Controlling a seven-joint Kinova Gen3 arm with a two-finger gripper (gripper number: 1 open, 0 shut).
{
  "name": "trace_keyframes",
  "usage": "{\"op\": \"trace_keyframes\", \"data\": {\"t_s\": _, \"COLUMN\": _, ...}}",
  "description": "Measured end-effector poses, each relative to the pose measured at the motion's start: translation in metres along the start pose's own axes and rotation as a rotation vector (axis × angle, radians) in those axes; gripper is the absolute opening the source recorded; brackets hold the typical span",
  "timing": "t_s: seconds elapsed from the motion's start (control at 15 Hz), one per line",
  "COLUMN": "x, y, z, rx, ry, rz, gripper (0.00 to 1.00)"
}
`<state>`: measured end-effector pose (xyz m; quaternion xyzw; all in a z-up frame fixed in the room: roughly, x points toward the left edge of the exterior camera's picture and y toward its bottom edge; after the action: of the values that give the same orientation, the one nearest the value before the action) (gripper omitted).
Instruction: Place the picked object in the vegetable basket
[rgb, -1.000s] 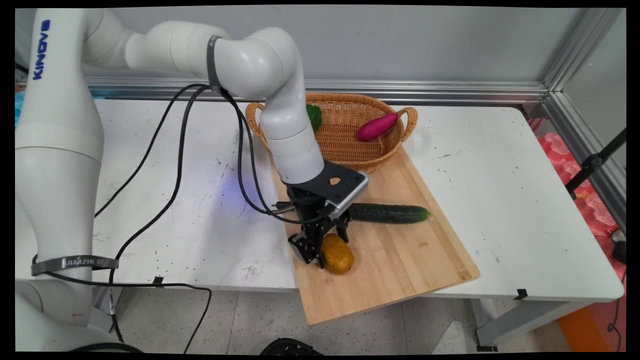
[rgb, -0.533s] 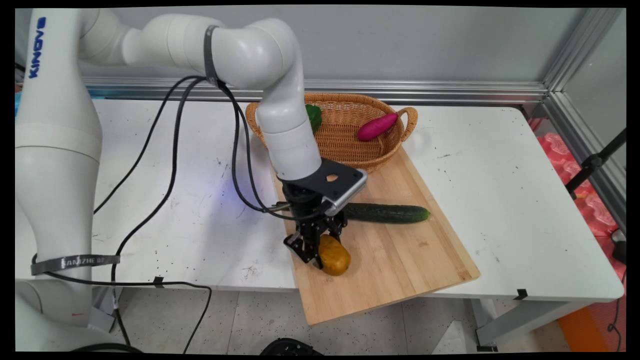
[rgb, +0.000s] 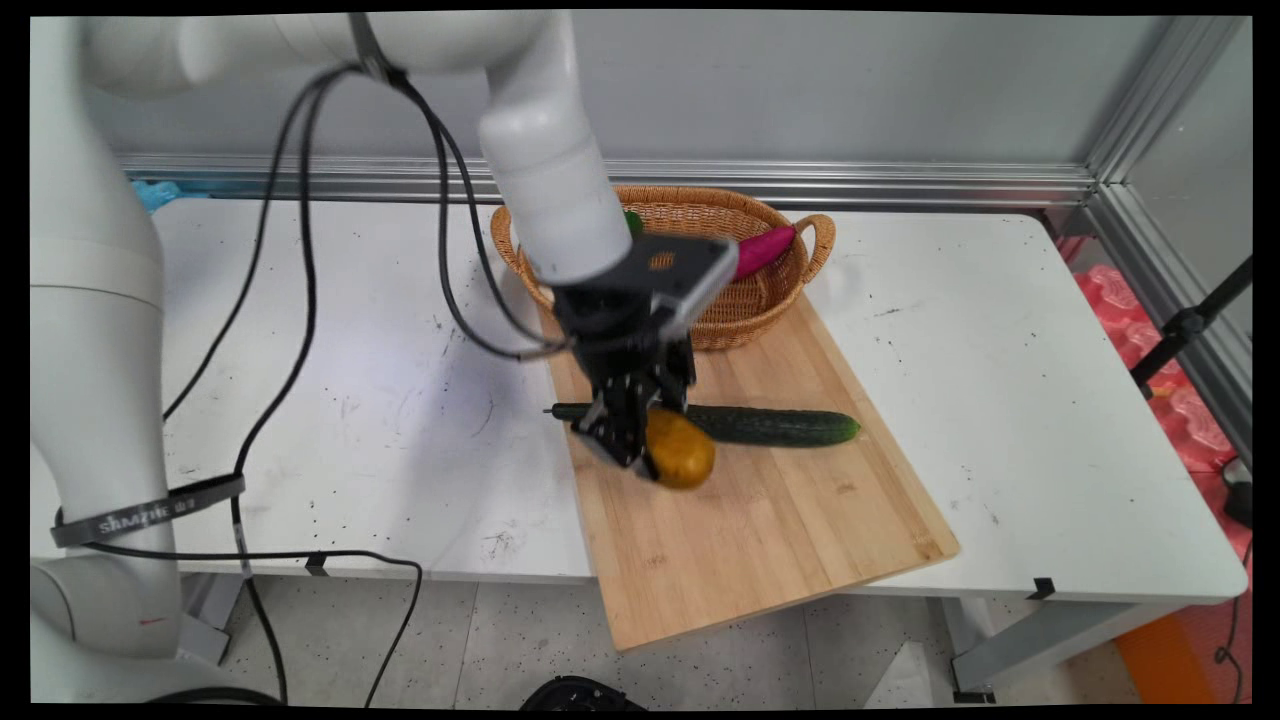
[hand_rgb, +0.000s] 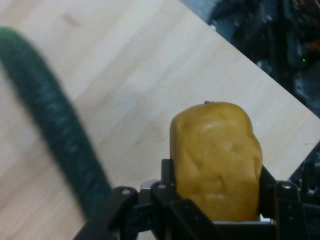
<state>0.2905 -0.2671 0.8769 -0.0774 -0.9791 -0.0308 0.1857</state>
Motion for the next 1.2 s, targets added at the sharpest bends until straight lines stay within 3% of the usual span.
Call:
{"op": "trace_keyframes", "data": {"t_s": 0.67, "x": -0.022, "y": -0.015, "z": -0.062, "rx": 0.178, "ry": 0.022, "rz": -0.315, "gripper": 0.0}}
{"op": "trace_keyframes", "data": {"t_s": 1.2, "x": -0.046, "y": -0.048, "z": -0.089, "rx": 0.349, "ry": 0.069, "rz": -0.622, "gripper": 0.0}}
